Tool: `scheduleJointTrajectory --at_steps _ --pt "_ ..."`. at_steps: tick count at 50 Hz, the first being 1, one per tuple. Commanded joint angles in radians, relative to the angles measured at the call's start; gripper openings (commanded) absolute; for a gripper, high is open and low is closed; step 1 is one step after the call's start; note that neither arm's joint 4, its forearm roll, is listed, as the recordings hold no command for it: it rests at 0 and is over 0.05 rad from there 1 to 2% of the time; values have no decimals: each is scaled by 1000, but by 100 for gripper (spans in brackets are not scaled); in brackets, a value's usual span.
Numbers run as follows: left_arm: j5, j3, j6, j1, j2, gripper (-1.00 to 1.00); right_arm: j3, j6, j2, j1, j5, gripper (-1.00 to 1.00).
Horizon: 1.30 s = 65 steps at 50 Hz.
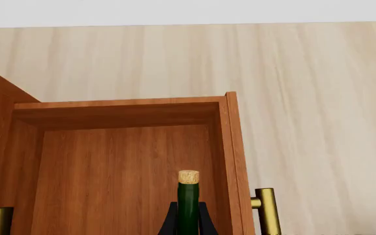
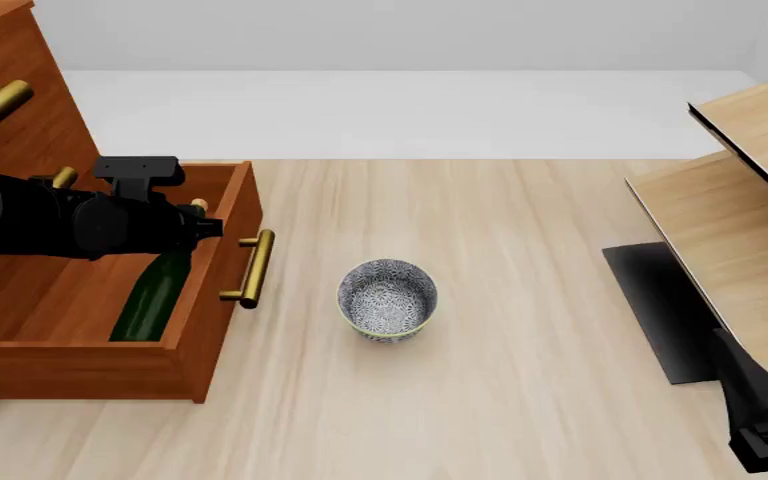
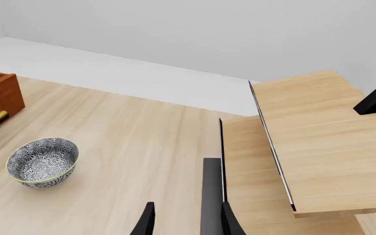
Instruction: Put the wine bottle in the bottom drawer of the cabinet.
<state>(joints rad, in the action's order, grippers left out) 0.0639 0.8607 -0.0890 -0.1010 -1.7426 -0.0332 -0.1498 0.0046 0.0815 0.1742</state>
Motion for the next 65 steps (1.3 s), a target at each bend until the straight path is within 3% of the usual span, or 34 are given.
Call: scheduleJointTrajectory --at_steps 1,15,16,44,65 --pt "-5 -18 4 -6 -12 -100 -1 0 0 0 1 100" --pt "1 -25 -11 -26 -14 -100 -2 1 -1 0 2 100" --pt "0 -23 -5 -21 -14 100 -2 1 -1 1 3 100" --pt "-19 -17 16 -17 15 100 -11 1 -2 2 6 100" --pt "-180 118 96 13 106 100 -19 -2 -1 5 8 100"
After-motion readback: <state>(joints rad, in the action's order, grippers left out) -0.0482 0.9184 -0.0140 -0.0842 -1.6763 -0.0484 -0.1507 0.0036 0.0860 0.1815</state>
